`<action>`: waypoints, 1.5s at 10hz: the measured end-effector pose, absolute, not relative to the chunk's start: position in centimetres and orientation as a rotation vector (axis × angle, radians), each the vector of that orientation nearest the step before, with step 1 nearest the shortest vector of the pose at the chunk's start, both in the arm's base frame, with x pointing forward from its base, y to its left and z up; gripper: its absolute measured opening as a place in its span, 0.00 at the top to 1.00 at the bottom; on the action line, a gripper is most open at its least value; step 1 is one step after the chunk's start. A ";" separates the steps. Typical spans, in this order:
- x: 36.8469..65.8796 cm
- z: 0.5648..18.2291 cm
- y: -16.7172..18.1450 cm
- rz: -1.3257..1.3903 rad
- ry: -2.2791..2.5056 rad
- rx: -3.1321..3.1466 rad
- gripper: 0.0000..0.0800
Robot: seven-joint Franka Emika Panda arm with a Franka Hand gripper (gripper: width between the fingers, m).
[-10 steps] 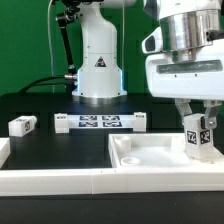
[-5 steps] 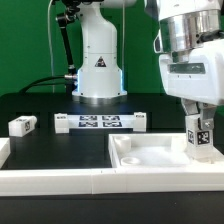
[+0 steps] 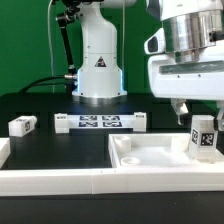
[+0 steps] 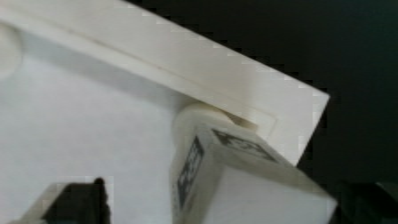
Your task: Assemble square table
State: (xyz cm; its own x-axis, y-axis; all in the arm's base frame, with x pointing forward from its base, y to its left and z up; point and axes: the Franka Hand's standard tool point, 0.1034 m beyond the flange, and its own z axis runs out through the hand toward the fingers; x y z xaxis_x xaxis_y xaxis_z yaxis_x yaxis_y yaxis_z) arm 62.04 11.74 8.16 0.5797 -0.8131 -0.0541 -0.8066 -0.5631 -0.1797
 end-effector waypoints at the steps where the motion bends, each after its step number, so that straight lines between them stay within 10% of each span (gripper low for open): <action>1: 62.0 8.1 11.7 -0.060 1.273 -2.669 0.19; 10: 62.6 8.4 12.0 -0.085 0.039 -3.075 0.19; 12: 62.6 8.4 11.9 -0.088 -0.033 -3.076 0.52; 15: 62.7 8.4 11.9 -0.087 -0.017 -3.075 0.64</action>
Offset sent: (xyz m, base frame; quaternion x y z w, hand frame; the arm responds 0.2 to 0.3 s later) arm 0.0076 0.0047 0.0001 -0.0642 0.0064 -0.2923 0.9541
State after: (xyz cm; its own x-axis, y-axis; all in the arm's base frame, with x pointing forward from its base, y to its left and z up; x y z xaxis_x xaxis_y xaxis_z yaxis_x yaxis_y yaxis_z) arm 62.65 11.86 8.38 0.9983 0.0095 0.0572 0.0132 -0.9978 -0.0646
